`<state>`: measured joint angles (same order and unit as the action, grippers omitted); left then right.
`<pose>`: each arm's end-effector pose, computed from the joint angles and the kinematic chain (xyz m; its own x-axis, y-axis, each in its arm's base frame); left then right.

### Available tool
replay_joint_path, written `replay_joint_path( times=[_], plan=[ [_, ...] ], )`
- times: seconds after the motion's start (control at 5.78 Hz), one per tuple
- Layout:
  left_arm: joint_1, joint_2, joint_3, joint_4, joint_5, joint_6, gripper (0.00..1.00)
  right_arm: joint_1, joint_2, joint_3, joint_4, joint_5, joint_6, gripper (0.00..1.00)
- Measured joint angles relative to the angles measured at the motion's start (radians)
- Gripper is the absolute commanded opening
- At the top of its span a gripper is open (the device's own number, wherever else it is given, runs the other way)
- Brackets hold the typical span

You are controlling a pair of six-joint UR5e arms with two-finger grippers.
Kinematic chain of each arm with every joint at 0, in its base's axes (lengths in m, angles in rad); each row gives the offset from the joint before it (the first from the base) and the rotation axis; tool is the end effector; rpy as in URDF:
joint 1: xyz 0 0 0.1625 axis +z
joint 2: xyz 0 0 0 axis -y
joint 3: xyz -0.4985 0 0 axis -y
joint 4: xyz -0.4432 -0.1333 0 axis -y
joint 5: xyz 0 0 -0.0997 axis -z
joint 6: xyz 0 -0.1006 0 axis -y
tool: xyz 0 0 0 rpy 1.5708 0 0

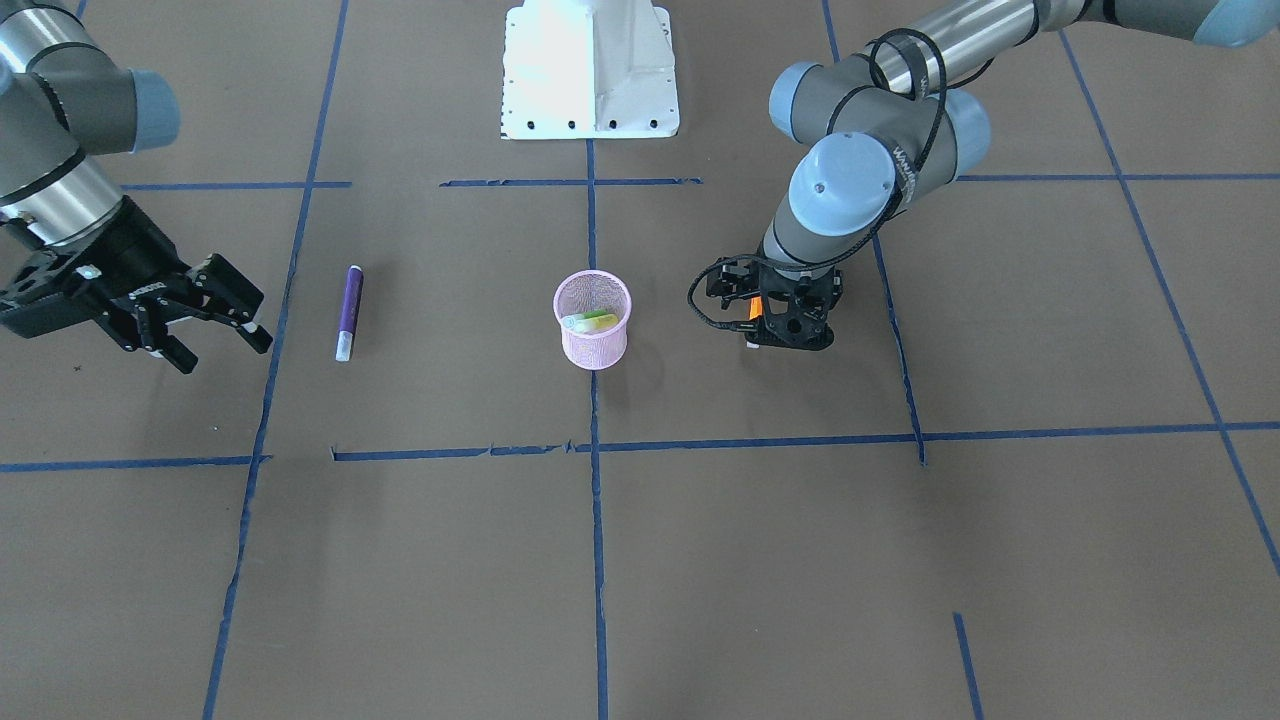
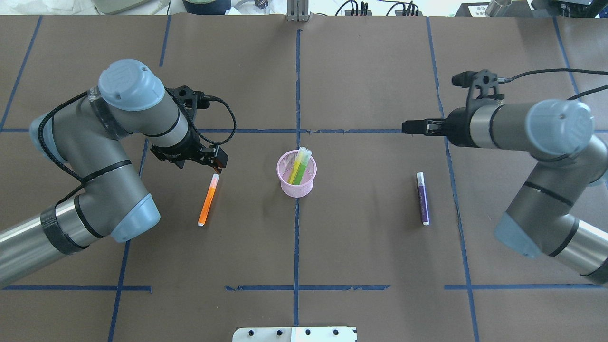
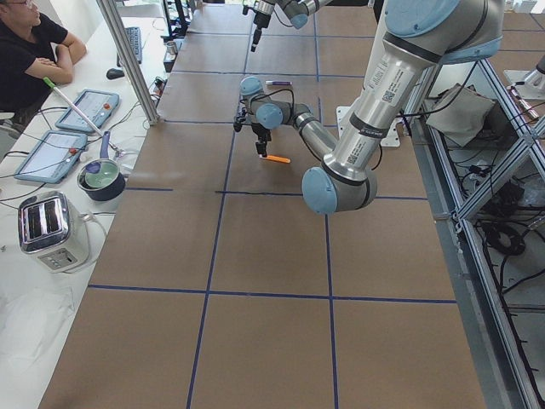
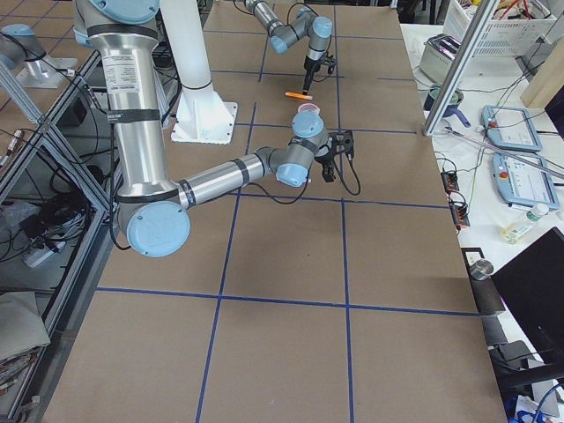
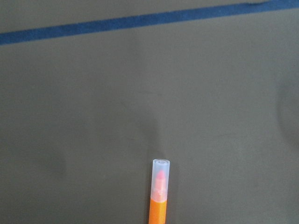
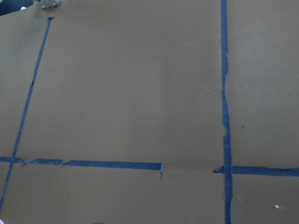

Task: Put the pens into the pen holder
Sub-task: 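Lower the left gripper onto the orange marker and close it while the right arm withdraws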

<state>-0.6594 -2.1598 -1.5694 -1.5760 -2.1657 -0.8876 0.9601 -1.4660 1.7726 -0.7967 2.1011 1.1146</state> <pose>0.5654 -0.5356 0.3447 0.6725 0.1402 -0.7267 -0.2122 0.9772 -0.0078 -0.2755 -0.5373 0.4774 0.4409 -0.0328 0.8969 -0.2858 0.9422 0.1749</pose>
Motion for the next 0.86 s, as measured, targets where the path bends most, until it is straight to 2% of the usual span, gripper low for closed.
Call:
replay_joint_path(
  times=[0.17, 0.52, 0.86],
  plan=[
    [0.003, -0.014, 0.030, 0.007, -0.003, 0.022, 0.77, 0.049, -0.016, -0.003, -0.001, 0.065, -0.006, 0.99],
    [0.004, -0.012, 0.042, 0.009, -0.005, 0.053, 0.61, 0.076, -0.029, -0.002, -0.001, 0.100, -0.012, 0.99],
    [0.008, -0.006, 0.042, 0.008, -0.005, 0.065, 0.59, 0.078, -0.030, -0.002, -0.001, 0.103, -0.013, 0.99]
  ],
)
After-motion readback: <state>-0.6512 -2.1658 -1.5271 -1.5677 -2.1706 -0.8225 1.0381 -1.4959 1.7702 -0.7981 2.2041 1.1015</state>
